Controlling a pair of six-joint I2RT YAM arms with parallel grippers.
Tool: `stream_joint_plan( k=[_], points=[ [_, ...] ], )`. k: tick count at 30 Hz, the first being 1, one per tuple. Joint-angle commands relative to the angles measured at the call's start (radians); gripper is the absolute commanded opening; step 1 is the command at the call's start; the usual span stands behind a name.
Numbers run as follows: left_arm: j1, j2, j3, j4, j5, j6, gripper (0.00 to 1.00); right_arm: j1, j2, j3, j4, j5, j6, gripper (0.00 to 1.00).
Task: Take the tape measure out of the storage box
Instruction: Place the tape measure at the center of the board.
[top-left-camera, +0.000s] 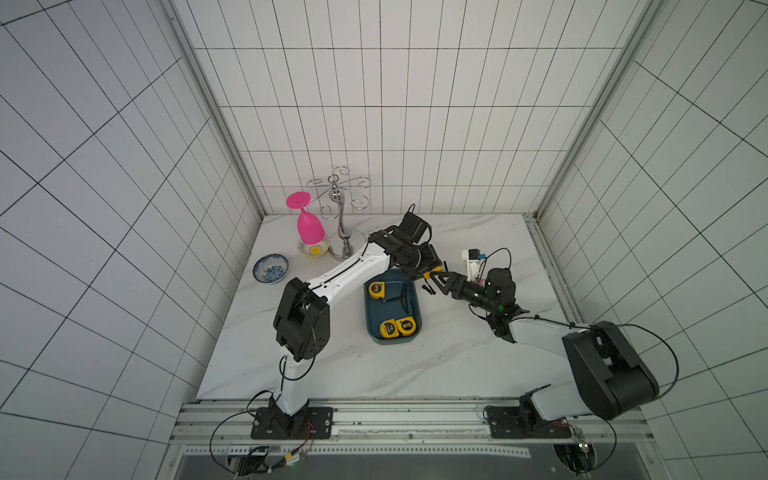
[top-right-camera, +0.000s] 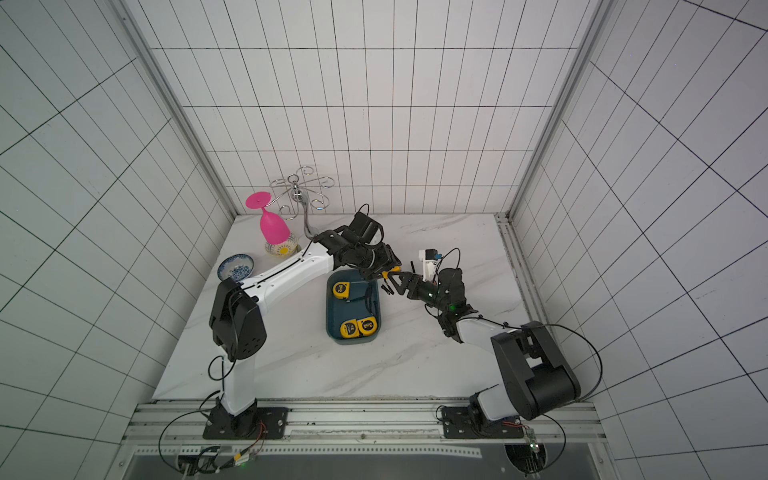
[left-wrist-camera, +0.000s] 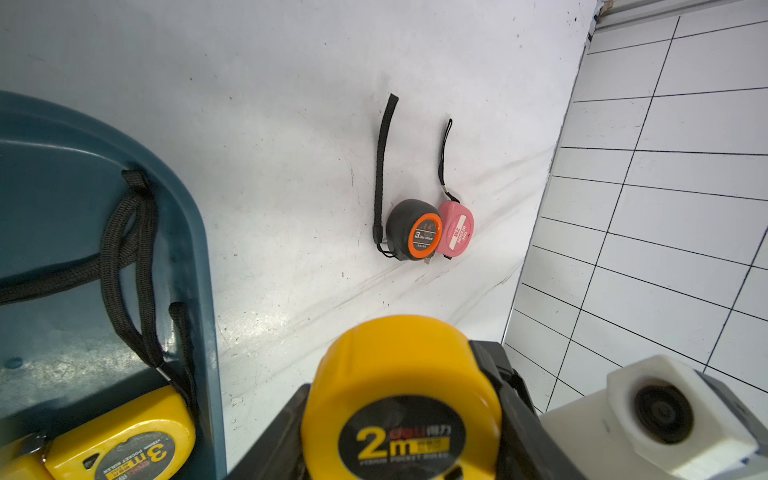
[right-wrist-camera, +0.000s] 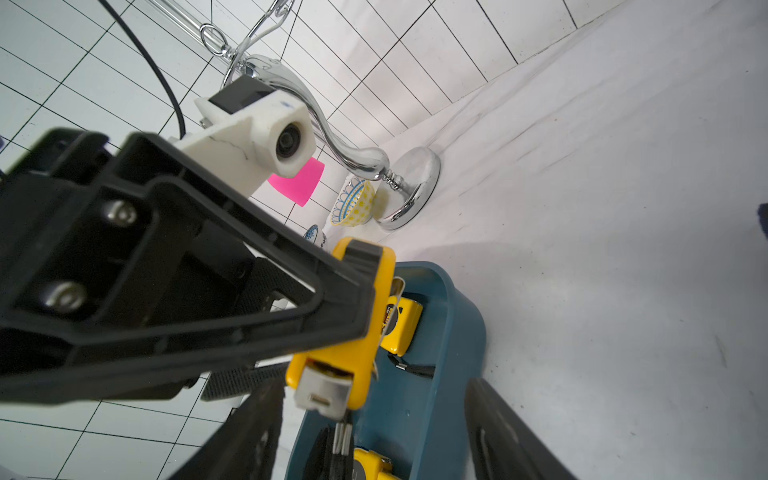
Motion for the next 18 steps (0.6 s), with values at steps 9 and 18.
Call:
stream_joint_plan(
  k=[9,18],
  points=[
    [0.007,-0.059,-0.040,0.092,0.095,-0.047,0.00,0.013,0.005,-0.001,0.089,0.038,0.002,0.58],
    [0.010,-0.087,-0.100,0.131,0.129,-0.076,0.00,0.014,-0.009,-0.012,0.081,0.059,-0.002,0.32]
  ],
)
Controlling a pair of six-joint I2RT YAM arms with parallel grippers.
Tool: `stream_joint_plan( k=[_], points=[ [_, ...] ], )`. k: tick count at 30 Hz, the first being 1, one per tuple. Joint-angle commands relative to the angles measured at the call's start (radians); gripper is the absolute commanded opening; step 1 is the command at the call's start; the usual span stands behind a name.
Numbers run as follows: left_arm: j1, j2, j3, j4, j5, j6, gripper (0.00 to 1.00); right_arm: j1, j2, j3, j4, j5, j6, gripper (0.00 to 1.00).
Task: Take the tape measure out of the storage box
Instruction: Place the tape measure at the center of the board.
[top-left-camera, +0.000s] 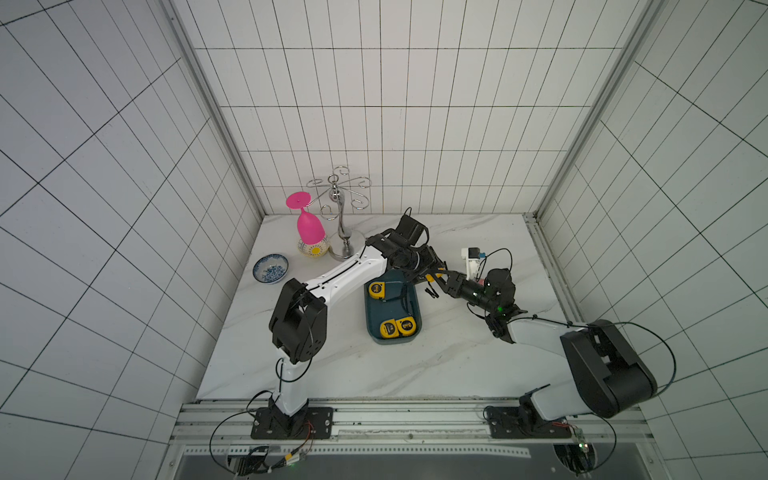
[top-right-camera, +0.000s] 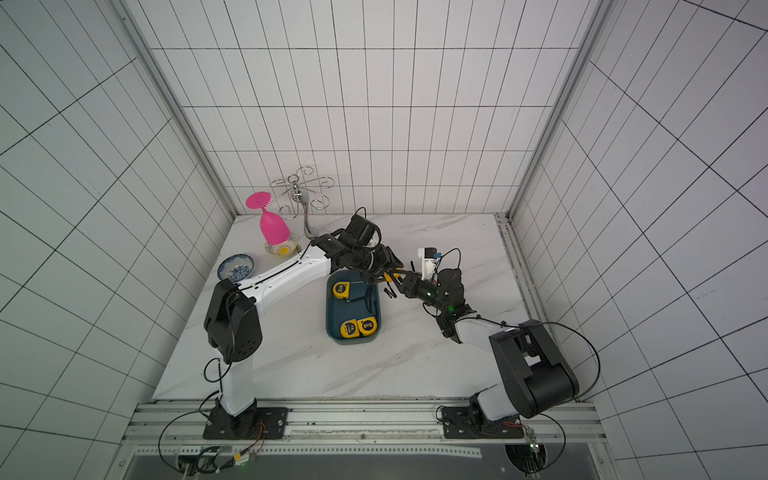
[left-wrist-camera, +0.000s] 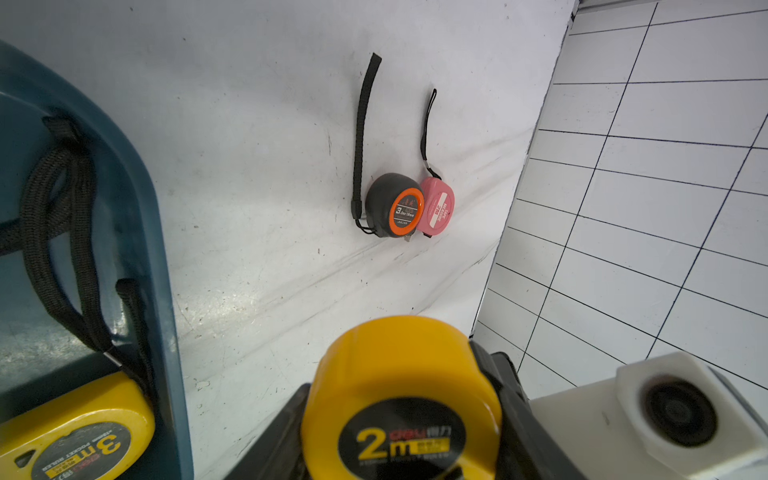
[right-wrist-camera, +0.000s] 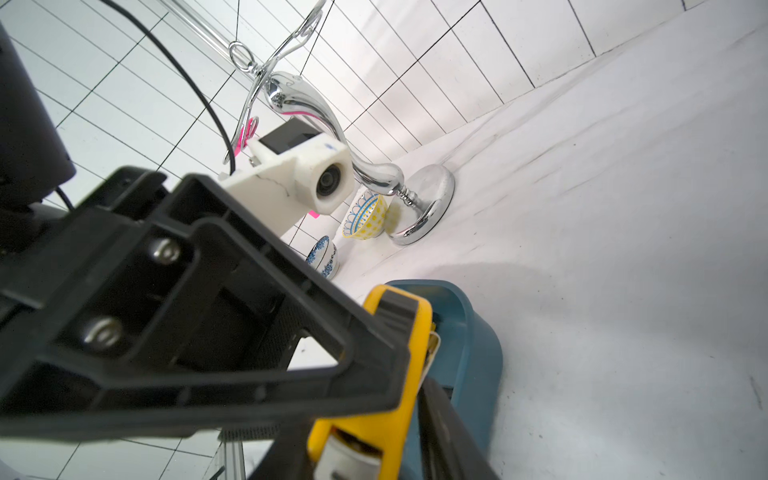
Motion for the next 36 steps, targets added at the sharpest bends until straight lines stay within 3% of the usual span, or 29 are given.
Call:
stream_joint_plan(
  k=[1,6,7,9,10,13,15,25,36],
  points=[
    [0.003,-0.054,-0.010,0.036,0.044,-0.015,0.00,0.006,-0.015,-0.009,0.014,0.030,-0.009,0.29],
    [0.007,-0.056,-0.013,0.043,0.048,-0.010,0.00,0.006,-0.016,-0.006,0.002,0.034,-0.010,0.20],
    [0.009,-0.058,-0.015,0.043,0.048,-0.005,0.09,0.006,-0.017,-0.005,-0.006,0.037,-0.012,0.20],
    [0.023,-0.070,-0.024,0.035,0.035,0.013,0.46,0.004,-0.015,0.001,-0.036,0.045,-0.016,0.20],
    [0.033,-0.081,-0.031,0.024,0.018,0.028,0.59,0.002,-0.011,0.007,-0.051,0.045,-0.019,0.20],
    [0.071,-0.131,-0.064,-0.015,-0.039,0.079,0.88,-0.007,0.017,0.038,-0.095,0.043,-0.020,0.20],
    [0.099,-0.166,-0.083,-0.051,-0.082,0.114,0.98,-0.018,0.049,0.068,-0.133,0.032,-0.015,0.20],
    [0.217,-0.322,-0.266,-0.101,-0.154,0.177,0.98,-0.078,0.260,0.172,-0.109,-0.017,0.071,0.21],
    [0.249,-0.371,-0.338,-0.108,-0.171,0.189,0.97,-0.106,0.417,0.259,-0.176,-0.053,0.123,0.23]
  ],
)
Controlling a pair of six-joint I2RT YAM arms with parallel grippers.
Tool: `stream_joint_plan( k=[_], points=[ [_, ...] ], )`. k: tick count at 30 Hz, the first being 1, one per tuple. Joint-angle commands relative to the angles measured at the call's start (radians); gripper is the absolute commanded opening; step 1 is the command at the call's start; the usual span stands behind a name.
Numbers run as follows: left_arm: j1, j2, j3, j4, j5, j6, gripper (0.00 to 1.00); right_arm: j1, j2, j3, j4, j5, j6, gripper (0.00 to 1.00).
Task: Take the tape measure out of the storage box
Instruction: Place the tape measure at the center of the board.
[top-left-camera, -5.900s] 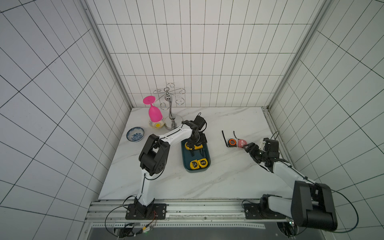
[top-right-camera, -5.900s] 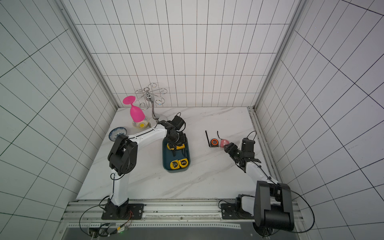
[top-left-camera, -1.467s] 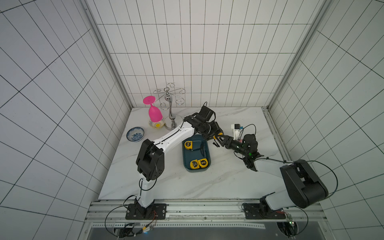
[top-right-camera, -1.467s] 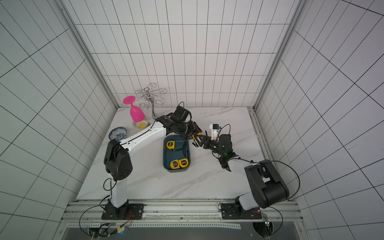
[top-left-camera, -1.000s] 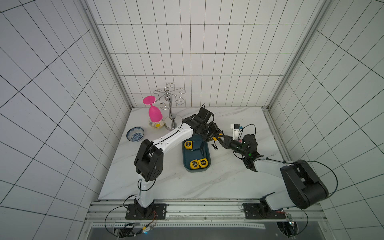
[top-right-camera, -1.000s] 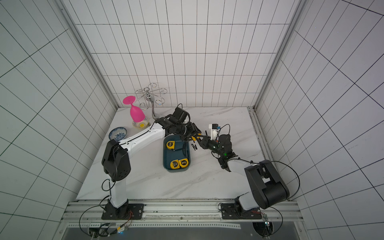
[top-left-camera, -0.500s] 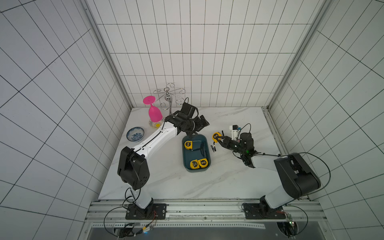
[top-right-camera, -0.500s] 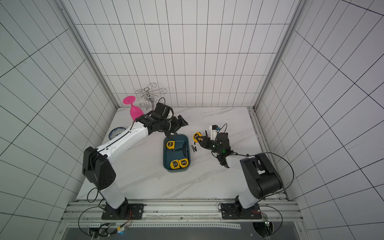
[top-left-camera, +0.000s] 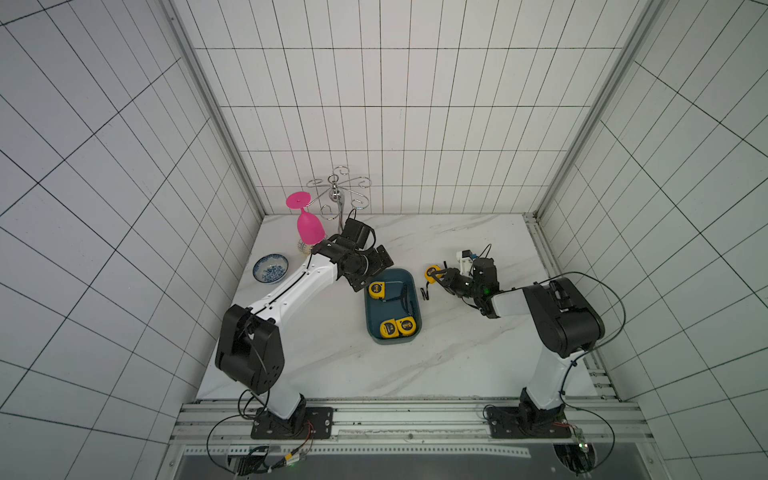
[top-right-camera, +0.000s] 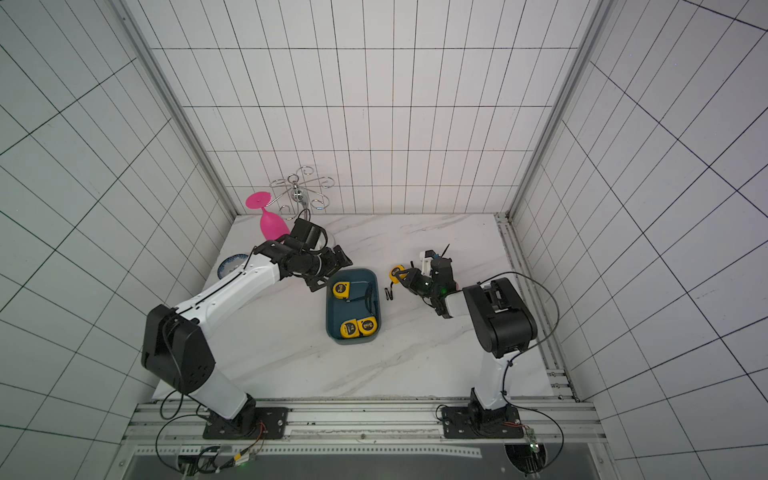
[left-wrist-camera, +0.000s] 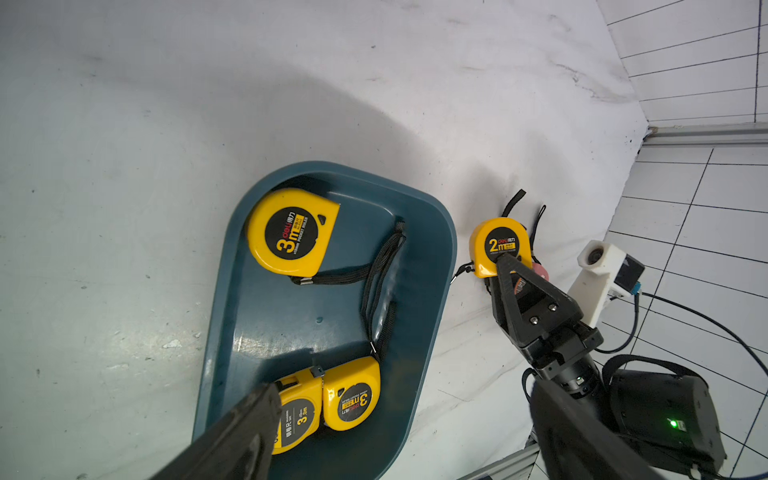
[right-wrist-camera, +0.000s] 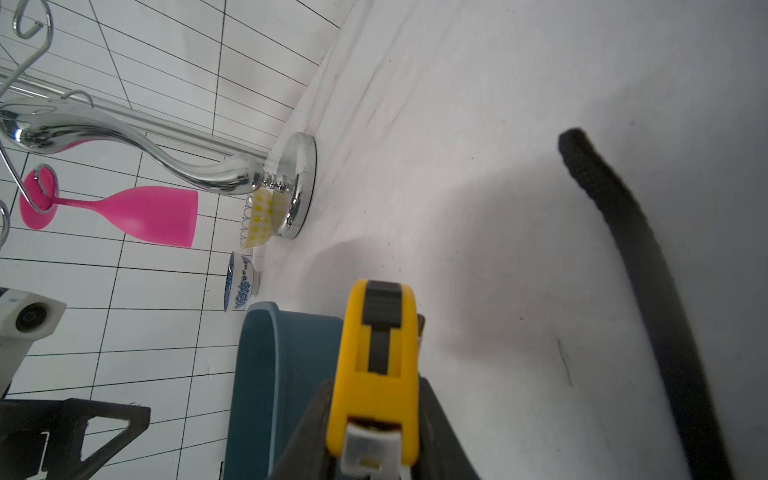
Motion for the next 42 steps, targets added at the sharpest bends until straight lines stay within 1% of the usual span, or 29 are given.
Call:
stream_joint_plan(
  k=[1,7,16,22,25,30,36,42],
  points=[
    [0.006,-0.040,0.003,-0.001,-0.022,0.027,0.97,-0.009,0.019,0.042,-0.024,-0.019,0.016,0.23],
    [0.008,-0.037,0.006,-0.010,-0.027,0.033,0.98,-0.009,0.037,0.058,-0.089,-0.014,0.008,0.26],
    [0.008,-0.030,0.005,-0.024,-0.040,0.047,0.97,-0.011,0.035,0.058,-0.177,-0.004,-0.009,0.35],
    [0.008,-0.027,0.013,-0.040,-0.057,0.064,0.98,-0.010,0.001,0.057,-0.244,0.014,-0.014,0.45],
    [0.008,-0.012,0.030,-0.064,-0.076,0.089,0.97,-0.009,-0.029,0.058,-0.303,0.033,-0.048,0.55],
    [0.003,0.024,0.076,-0.116,-0.123,0.142,0.98,-0.004,-0.094,0.048,-0.388,0.071,-0.075,0.66],
    [-0.012,0.084,0.141,-0.164,-0.177,0.213,0.98,-0.002,-0.160,0.038,-0.440,0.088,-0.084,0.73],
    [-0.067,0.194,0.229,-0.225,-0.245,0.297,0.98,0.001,-0.241,0.041,-0.510,0.120,-0.100,0.78]
  ],
)
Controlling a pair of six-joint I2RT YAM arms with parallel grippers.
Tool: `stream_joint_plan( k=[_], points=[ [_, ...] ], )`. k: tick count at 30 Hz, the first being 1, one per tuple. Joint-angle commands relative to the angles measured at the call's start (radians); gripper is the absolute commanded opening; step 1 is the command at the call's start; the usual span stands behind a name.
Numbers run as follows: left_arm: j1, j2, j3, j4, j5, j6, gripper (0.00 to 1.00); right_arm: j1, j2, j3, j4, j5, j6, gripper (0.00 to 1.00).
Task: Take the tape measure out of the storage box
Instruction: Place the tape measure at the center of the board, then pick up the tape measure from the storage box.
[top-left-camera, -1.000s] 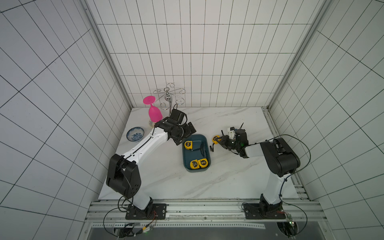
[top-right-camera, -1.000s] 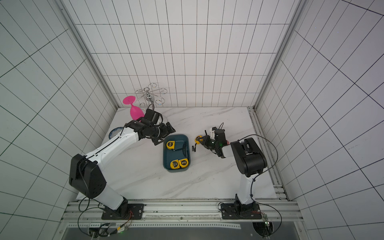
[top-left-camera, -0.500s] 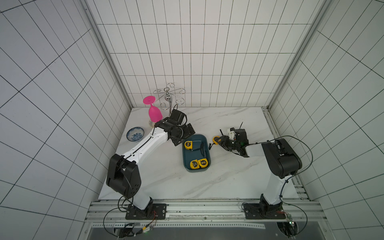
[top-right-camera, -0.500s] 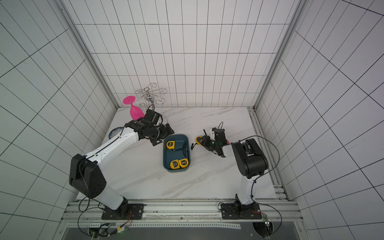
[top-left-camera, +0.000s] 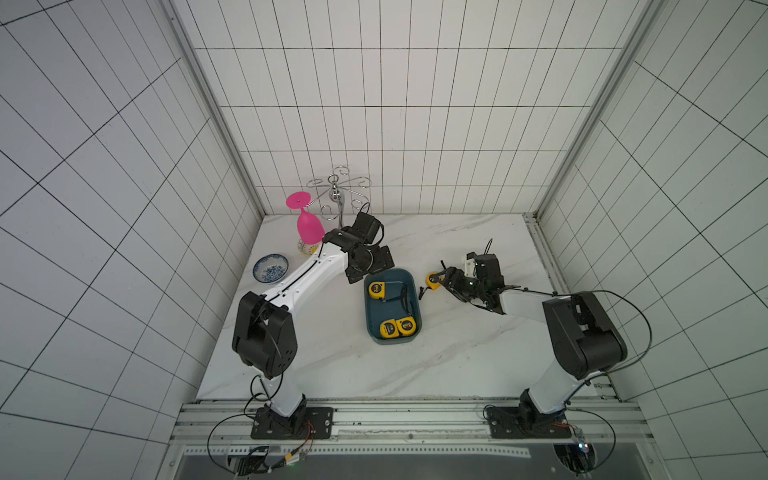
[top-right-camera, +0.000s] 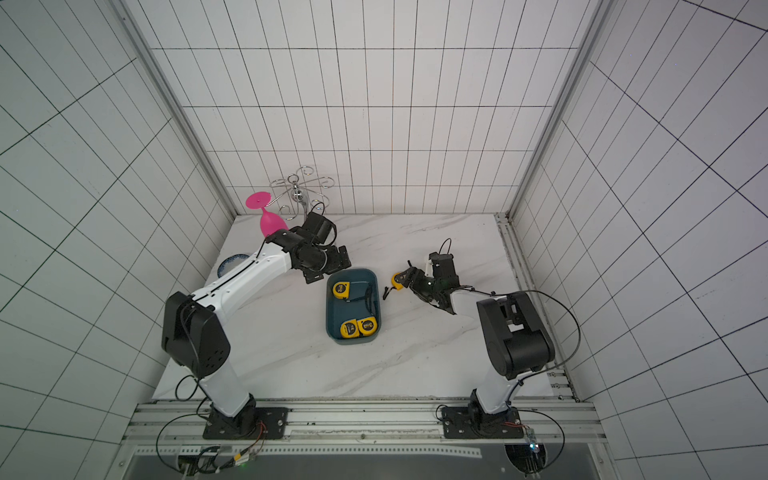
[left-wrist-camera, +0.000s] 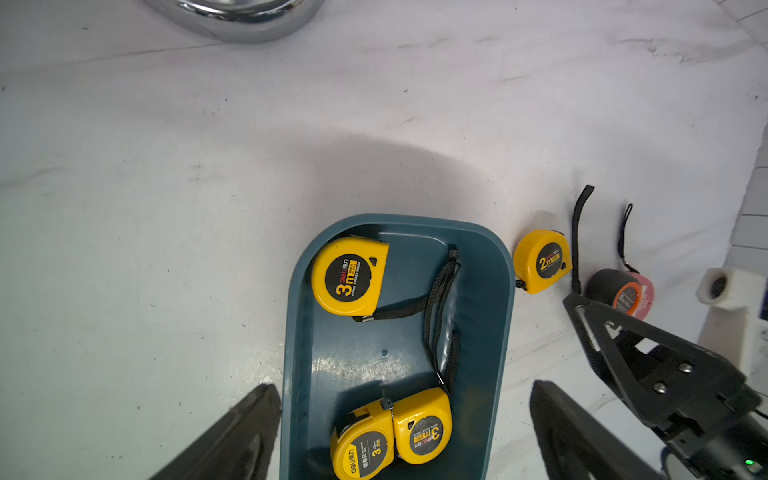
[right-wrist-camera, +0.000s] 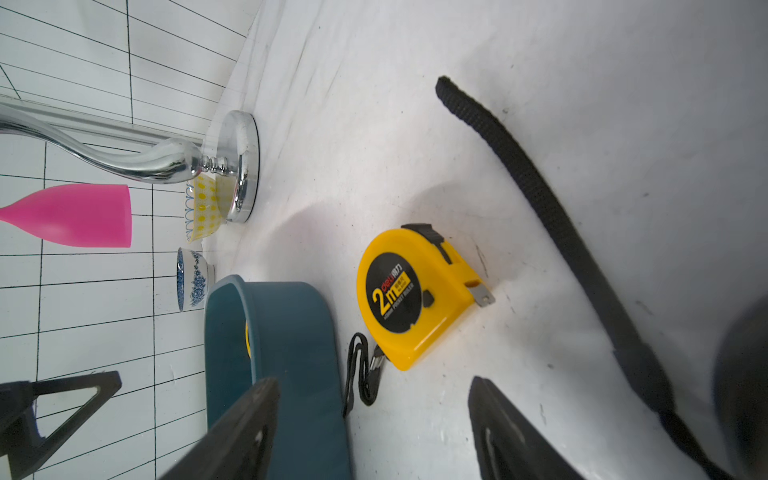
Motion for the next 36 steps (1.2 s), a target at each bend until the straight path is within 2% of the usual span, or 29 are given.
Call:
stream_joint_plan(
  k=[1,12,23,36],
  points=[
    [-0.033,0.062,0.049,-0.049,-0.067,0.080,0.98,0.002,-0.062,0.001,-0.075,0.039,-0.033,0.79],
    [-0.120,0.233,0.150,-0.118,-0.227,0.156,0.98,-0.016,-0.205,-0.054,-0.121,0.068,-0.041,1.00],
    [-0.164,0.357,0.184,-0.128,-0.375,0.162,0.98,-0.056,-0.275,-0.108,-0.098,0.065,-0.022,0.99],
    [-0.170,0.432,0.208,-0.116,-0.369,0.160,0.98,-0.067,-0.280,-0.114,-0.088,0.066,-0.020,0.99]
  ],
)
